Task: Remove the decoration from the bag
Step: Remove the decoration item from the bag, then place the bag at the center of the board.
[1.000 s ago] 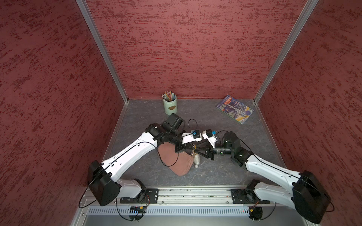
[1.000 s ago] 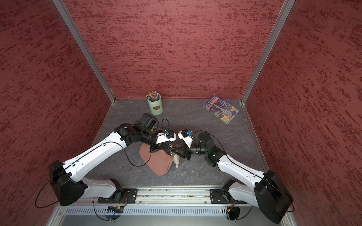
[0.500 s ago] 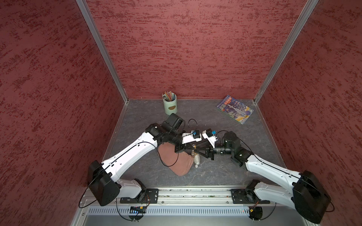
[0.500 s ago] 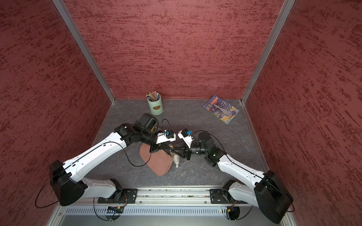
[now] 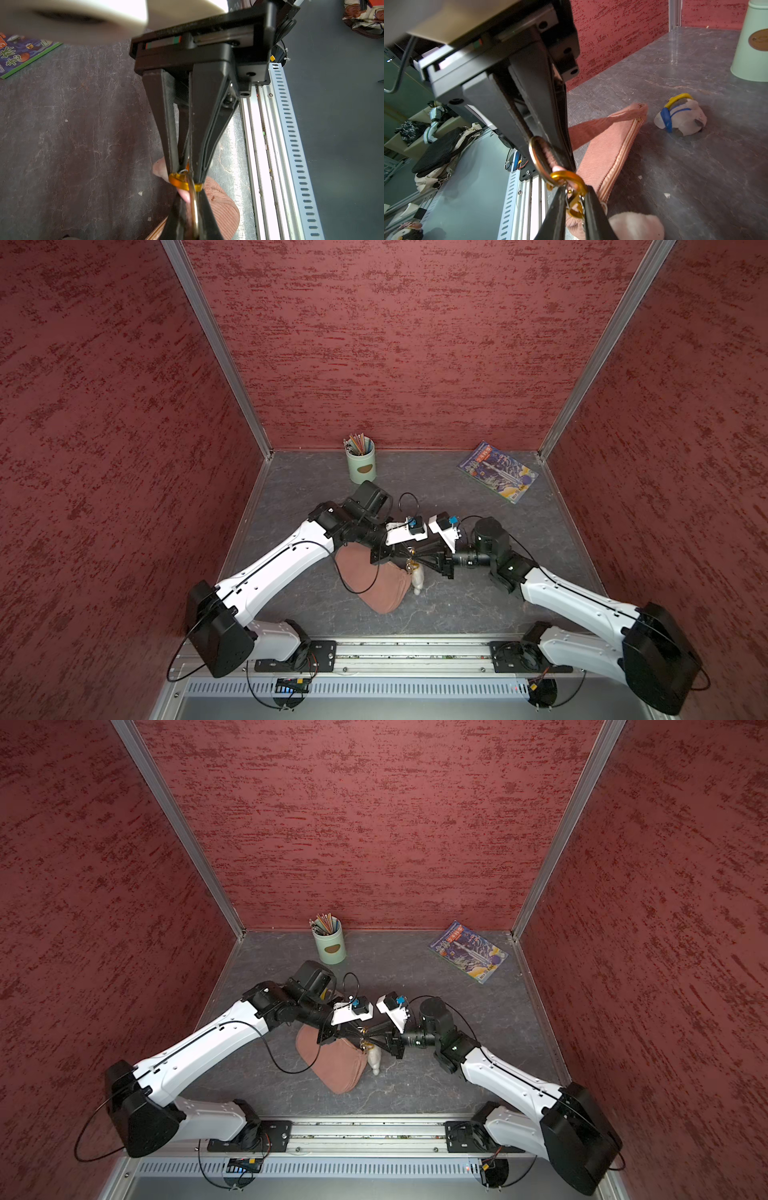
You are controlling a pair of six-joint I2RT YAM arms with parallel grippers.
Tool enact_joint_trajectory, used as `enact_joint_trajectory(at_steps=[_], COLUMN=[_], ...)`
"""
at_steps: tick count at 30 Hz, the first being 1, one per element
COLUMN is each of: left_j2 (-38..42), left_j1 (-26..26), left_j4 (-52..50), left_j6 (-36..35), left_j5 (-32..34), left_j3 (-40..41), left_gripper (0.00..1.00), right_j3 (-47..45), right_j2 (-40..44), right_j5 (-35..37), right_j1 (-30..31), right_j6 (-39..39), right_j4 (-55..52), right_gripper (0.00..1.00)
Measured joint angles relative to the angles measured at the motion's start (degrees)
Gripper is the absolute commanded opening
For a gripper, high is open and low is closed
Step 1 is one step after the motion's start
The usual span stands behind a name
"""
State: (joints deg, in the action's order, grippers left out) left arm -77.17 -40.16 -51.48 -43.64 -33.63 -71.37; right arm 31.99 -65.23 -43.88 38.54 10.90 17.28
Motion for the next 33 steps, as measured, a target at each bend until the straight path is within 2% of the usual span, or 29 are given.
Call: enact_joint_trajectory(at_steps=[11, 20, 26, 29, 33], left_j2=[0.87, 1.81, 1.36, 1.38, 0.63], left_j1=[-0.17, -2.71, -3.26, -1.84, 3.32], left_j4=[1.44, 7.41, 10.75, 13.14, 16.55], left_j6=[-0.81, -0.37, 1.86, 4.5, 8.81], left_j5=[3.32, 10.8, 14.23, 14.21, 14.32], left_j3=[0.68, 4.24, 4.94, 6.43, 9.75], left_gripper=[0.0, 0.0, 0.0, 0.0, 0.0], right_j3=[2.86, 7.61, 11.61, 12.5, 12.76], right_j2=[1.07, 1.18, 1.11, 1.11, -0.7], right_j5=[4.42, 9.7, 15.41, 19.93, 25.94], right_j1=[0.02, 0.07, 0.55, 0.7, 0.57], right_j6=[2.43, 8.92, 10.78, 10.78, 11.82], right_j4=[-5.57, -14.64, -21.59, -24.5, -27.02], right_gripper=[0.07, 0.07, 0.12, 0.14, 0.14])
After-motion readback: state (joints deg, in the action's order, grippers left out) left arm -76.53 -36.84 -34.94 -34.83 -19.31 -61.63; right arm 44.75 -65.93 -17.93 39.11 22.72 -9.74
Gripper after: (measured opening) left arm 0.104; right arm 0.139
